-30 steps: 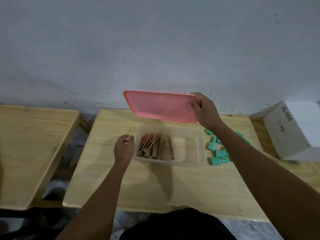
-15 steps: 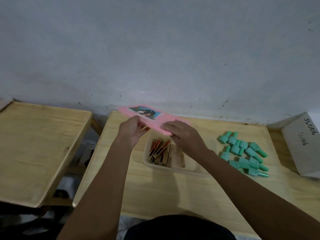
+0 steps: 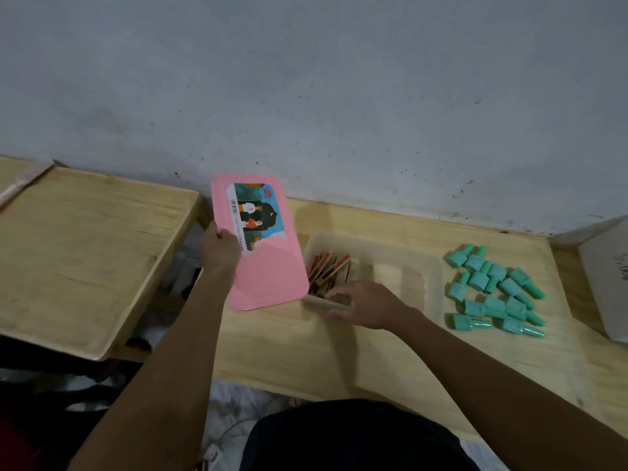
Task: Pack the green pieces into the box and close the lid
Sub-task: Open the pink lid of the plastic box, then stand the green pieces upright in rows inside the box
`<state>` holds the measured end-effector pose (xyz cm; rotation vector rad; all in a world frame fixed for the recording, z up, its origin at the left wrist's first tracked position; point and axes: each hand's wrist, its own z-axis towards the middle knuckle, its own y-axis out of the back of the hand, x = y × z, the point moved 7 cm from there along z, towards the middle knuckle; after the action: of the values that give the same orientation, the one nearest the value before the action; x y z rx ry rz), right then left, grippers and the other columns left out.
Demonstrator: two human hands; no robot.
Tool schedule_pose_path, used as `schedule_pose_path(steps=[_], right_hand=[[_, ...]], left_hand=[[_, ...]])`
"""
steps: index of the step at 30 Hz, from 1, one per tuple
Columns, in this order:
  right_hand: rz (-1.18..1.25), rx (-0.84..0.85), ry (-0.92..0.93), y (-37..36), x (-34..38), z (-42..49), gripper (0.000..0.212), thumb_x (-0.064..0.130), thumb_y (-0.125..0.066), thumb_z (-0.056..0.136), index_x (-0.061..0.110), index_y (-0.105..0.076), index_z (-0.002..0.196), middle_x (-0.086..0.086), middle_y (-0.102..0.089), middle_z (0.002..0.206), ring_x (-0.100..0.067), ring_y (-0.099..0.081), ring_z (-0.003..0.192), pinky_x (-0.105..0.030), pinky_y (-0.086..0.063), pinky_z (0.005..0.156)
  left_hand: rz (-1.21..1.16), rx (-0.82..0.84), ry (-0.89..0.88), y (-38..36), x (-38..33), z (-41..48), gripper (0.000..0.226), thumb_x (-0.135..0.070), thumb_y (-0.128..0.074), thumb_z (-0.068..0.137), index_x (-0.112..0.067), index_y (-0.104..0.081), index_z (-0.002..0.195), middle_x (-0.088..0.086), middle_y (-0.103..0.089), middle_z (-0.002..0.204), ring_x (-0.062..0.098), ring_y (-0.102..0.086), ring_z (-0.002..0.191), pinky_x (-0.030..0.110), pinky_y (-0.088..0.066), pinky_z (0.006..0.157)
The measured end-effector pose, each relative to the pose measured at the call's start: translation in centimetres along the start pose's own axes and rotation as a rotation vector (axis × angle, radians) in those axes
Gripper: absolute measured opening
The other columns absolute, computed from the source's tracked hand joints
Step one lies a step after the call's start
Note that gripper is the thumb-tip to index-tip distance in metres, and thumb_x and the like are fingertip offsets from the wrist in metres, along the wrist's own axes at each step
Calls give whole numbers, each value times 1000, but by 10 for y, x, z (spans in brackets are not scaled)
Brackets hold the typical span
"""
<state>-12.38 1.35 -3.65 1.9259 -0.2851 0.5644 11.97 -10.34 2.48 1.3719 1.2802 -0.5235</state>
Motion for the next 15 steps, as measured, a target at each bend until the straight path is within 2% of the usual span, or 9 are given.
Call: schedule_pose_path(steps=[3,7,10,12,15], right_hand=[[-32,-20,21,-1,4,0,29,37,-57,92,30,-65,120,6,-67,117,-15,-60,100,-28,-46,78],[-35,-13,35,0,5,-1,28,31,-54,95,27,-66,120,3,-67,115,-17,-61,99,-36,-51,83],[-47,9,47,0,5,0,28,30,-54,96,26,-66,121,2,-67,114,-17,-61,97,-37,-51,82],[-56,3,52,0,5,0,28,29,-54,95,25,-67,120,2,-67,112,-17,-61,96,-35,-50,80],[-64,-3,71,0,6,0,26,26,-55,95,23,-68,117,2,-64,111,-18,-59,96,-33,-48,75]], left_hand=[[121,-17,-3,12,17,6,36,-11,-33,99,-10,-54,128,16,-61,126,33,-60,110,34,-49,81],[236,29,-15,13,39,13,35,-11,-34,100,-3,-54,127,22,-60,122,36,-59,108,34,-45,78],[360,136,-31,-2,60,20,42,-14,-33,100,-6,-44,140,21,-54,132,37,-55,117,40,-49,92],[414,186,-43,-15,73,23,46,-14,-32,100,-9,-36,146,22,-49,139,37,-51,123,45,-44,103],[566,193,-115,-32,88,20,51,-19,-39,100,-8,-29,149,28,-41,142,42,-42,127,47,-36,105]])
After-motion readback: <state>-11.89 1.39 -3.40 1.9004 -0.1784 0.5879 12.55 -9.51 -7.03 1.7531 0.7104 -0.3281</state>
